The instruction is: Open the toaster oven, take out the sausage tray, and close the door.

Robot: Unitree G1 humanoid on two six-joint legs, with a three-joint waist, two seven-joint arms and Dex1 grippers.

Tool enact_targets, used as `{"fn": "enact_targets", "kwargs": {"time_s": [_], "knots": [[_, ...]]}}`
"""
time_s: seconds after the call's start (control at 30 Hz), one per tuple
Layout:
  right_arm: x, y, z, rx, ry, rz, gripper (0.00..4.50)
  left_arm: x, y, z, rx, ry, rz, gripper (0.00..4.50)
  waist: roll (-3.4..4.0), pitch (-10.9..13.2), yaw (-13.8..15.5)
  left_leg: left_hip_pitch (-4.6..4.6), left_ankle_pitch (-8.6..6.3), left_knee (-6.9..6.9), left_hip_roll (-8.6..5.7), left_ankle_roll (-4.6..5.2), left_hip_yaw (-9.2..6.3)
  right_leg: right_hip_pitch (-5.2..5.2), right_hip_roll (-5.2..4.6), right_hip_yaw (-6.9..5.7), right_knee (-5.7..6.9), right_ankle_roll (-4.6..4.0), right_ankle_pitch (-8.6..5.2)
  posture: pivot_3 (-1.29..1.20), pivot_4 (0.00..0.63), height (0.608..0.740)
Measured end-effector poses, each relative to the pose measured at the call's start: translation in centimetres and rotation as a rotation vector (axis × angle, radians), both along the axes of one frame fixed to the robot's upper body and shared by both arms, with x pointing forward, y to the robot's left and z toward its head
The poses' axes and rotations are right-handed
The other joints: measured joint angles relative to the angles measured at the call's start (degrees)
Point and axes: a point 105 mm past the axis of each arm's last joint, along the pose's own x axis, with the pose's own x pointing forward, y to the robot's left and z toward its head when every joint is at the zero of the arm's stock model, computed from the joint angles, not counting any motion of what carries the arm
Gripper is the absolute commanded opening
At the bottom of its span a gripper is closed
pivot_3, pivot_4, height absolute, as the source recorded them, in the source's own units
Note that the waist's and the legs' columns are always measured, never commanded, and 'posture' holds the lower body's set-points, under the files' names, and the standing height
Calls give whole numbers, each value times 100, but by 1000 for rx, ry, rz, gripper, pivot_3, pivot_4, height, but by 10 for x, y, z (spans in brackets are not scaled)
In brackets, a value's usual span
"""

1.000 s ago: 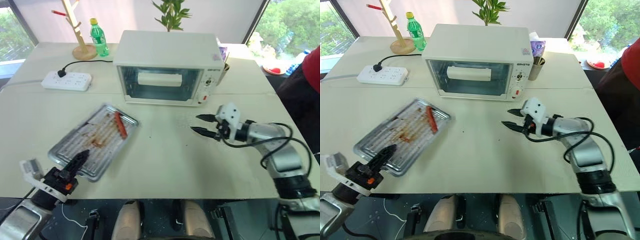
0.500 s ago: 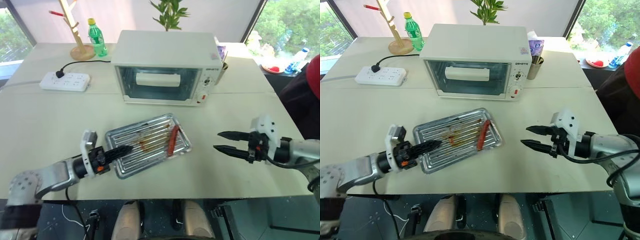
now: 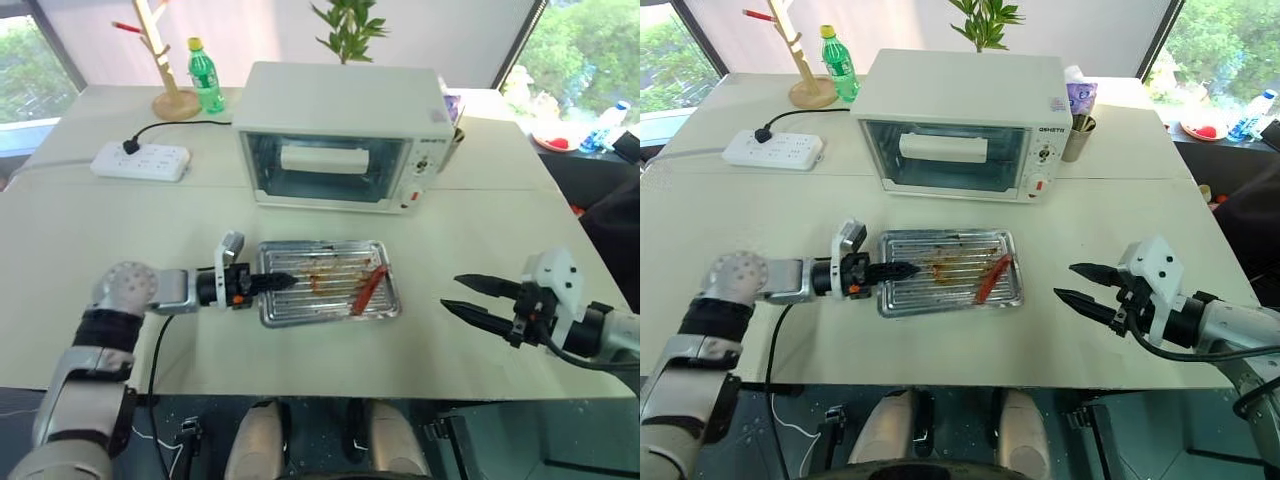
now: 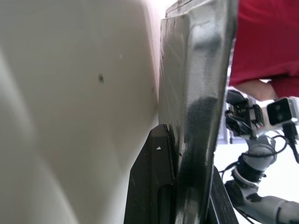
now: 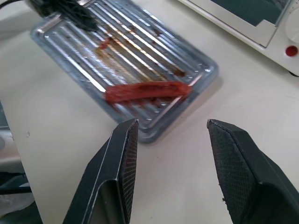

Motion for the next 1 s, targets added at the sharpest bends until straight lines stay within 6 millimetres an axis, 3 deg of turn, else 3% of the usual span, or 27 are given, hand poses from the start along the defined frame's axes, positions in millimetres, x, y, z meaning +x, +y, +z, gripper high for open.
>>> {"fn": "enact_targets", "kwargs": {"time_s": [0.07, 0.13, 0.27, 0.47, 0.6, 0.73, 0.83, 0.93, 1.0], "knots": [[1, -1, 0, -1, -4, -9, 2408, 2, 3, -7, 23, 0, 12, 1358, -1, 0, -4, -1, 0, -1, 3, 0, 0, -2, 1, 0, 0, 0, 0, 0, 150, 722], [2, 0, 1, -1, -9, -10, 2408, 2, 7, -12, 48, -3, 17, 2414, -3, 2, -25, -2, 0, -2, 7, 1, 0, -7, 4, 0, 1, 0, 0, 0, 150, 722], [5, 4, 4, 3, -26, 7, 2408, 2, 11, -3, 11, -45, 4, 4280, 0, -3, -22, 4, 0, -3, 9, 1, 0, -2, 7, 0, 2, -1, 0, 0, 150, 722], [12, 5, 2, 17, -8, 37, 2408, -9, 52, -4, 177, -235, 37, 4280, 4, -14, -228, 28, -1, -26, 22, 1, -7, 0, 11, 5, 6, -7, -3, 0, 150, 722], [17, 8, 3, 11, 3, 84, 2408, -28, 97, -9, 548, -587, -77, 4280, 10, -16, -343, 111, 2, -97, 18, -7, 7, 21, 8, 35, -1, -33, -11, 0, 150, 722], [22, 7, 6, 18, 10, 113, 2408, -37, 139, 1, 776, -712, -115, 4280, 15, -7, -285, 85, 2, -111, 32, -6, -7, -25, 27, 24, 8, -43, -28, 0, 150, 722], [25, 9, 7, 22, 20, 146, 2408, -34, 149, 33, 811, -810, -92, 4280, 2, 11, -209, 34, 7, -104, 35, -12, -3, -58, 39, 11, 6, -61, -16, 0, 150, 722], [28, 13, 12, 13, 20, 196, 2408, -37, 137, 80, 774, -971, -105, 4280, 1, 13, -145, -3, 7, -97, 20, -12, 3, -80, 17, 11, -1, -55, -14, 0, 150, 722], [30, 16, 15, 10, 20, 224, 2408, -42, 130, 100, 755, -1036, -131, 4280, 2, 12, -137, -6, 7, -97, 7, -11, 11, -80, 1, 11, -2, -29, -10, 0, 150, 722]]}}
